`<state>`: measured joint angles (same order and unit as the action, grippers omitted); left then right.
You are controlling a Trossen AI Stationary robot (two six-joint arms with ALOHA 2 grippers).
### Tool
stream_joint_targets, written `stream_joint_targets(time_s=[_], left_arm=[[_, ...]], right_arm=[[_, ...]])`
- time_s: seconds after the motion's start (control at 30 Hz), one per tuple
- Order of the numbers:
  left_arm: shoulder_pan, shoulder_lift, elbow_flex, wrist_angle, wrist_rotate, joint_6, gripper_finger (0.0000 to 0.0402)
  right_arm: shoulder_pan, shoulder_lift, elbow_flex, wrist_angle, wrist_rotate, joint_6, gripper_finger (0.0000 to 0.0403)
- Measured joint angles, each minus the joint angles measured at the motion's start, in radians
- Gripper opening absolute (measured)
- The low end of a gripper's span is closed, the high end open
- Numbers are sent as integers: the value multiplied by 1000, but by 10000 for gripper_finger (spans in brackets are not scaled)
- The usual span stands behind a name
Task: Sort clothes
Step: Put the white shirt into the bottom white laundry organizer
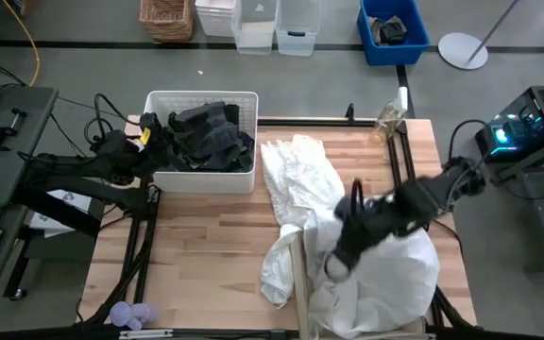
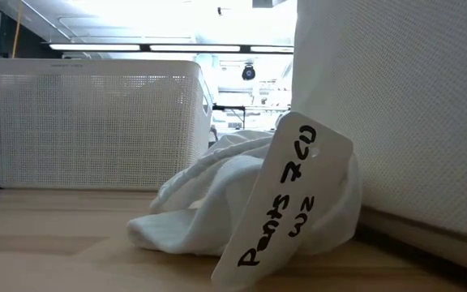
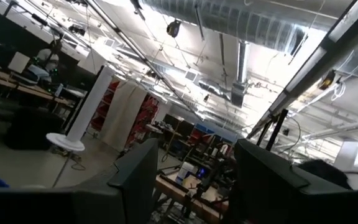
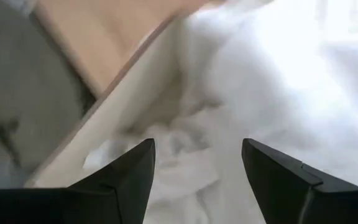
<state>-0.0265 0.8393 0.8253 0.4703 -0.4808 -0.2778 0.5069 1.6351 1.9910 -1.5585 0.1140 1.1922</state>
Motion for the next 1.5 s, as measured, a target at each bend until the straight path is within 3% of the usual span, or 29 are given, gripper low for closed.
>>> stream_joint_targets(time_s=[0.2, 0.43, 0.53, 0.67, 0.8, 0.93, 1.17, 1.43, 1.5], left_arm=[[0, 0, 0, -8, 0, -48, 201], [0, -6, 0, -13, 0, -77, 201], [2, -11, 0, -13, 0, -50, 201], [8, -28, 0, -19, 0, -52, 201], [8, -35, 0, -41, 22, -112, 201], [8, -35, 0, -51, 78, -140, 201], [7, -35, 0, -87, 119, -140, 201], [8, -35, 0, -85, 119, -127, 201], [8, -35, 0, -84, 119, -118, 201]], right_arm=[[-237, -95, -143, -10, 32, -8, 235], [-369, -276, -407, -14, -117, -88, 235], [-372, -415, -486, -14, -193, 16, 235], [-346, -592, -530, -13, -100, 286, 235], [-340, -697, -589, -14, -96, 521, 235], [-336, -715, -674, -14, -182, 625, 235], [-336, -713, -809, 129, -190, 669, 236], [-334, -710, -911, 134, -220, 710, 235], [-334, -710, -930, 135, -220, 692, 219]])
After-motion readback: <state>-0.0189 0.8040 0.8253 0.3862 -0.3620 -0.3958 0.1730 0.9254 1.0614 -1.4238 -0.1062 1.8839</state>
